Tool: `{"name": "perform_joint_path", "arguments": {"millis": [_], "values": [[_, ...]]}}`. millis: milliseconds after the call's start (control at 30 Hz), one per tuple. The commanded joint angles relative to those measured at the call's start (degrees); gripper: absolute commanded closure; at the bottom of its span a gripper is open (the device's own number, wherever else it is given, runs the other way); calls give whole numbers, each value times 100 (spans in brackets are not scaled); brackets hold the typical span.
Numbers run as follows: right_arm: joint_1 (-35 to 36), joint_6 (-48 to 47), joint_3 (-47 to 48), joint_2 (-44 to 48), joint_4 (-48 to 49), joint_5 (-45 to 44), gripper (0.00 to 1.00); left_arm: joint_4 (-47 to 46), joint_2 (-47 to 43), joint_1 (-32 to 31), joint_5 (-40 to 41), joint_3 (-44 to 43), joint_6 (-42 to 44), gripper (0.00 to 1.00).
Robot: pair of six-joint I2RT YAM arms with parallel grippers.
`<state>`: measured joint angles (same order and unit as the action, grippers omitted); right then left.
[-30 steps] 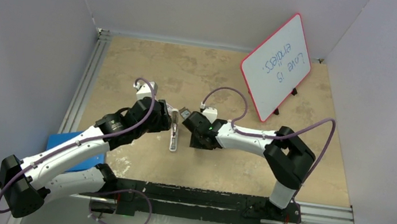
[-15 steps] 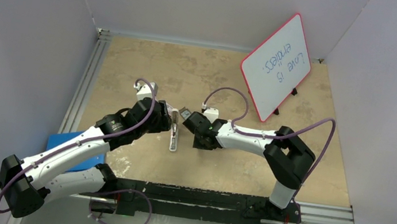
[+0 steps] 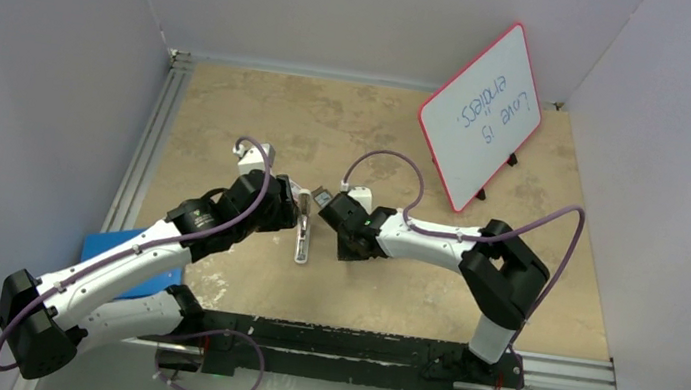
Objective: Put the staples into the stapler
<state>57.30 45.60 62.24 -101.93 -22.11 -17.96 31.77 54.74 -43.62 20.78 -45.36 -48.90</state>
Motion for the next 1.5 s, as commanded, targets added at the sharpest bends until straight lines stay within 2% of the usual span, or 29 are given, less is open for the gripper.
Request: {"name": "perform_joint_path", "arguments": {"millis": [0,67,167,500,767,900,1067,1267,1467], "values": [[-36,-170,-61,6,26,207,70,-181,-26,20,-3,7,38,47],[-70,-101,-1,-46,-16,115,62,-182,-30,20,-4,12,26,47],[-87,-33,71,-122,-12,70,60,-188,-10,20,1,9,37,47],[-138,11,198,-309,-120,-146,66,-204,10,20,32,16,39,47],[-154,-49,220,-265,-148,-31,80,-206,2,18,14,42,20,47],[-152,-128,201,-155,-154,-28,79,-239,1,20,-3,63,10,47],[-157,-303,222,-217,-105,6,68,-235,10,18,-12,48,20,47],[-157,-538,136,-185,57,197,74,-215,-15,19,-4,54,21,47],[-157,-714,96,-153,-5,170,74,-237,10,19,-23,52,19,47]]}}
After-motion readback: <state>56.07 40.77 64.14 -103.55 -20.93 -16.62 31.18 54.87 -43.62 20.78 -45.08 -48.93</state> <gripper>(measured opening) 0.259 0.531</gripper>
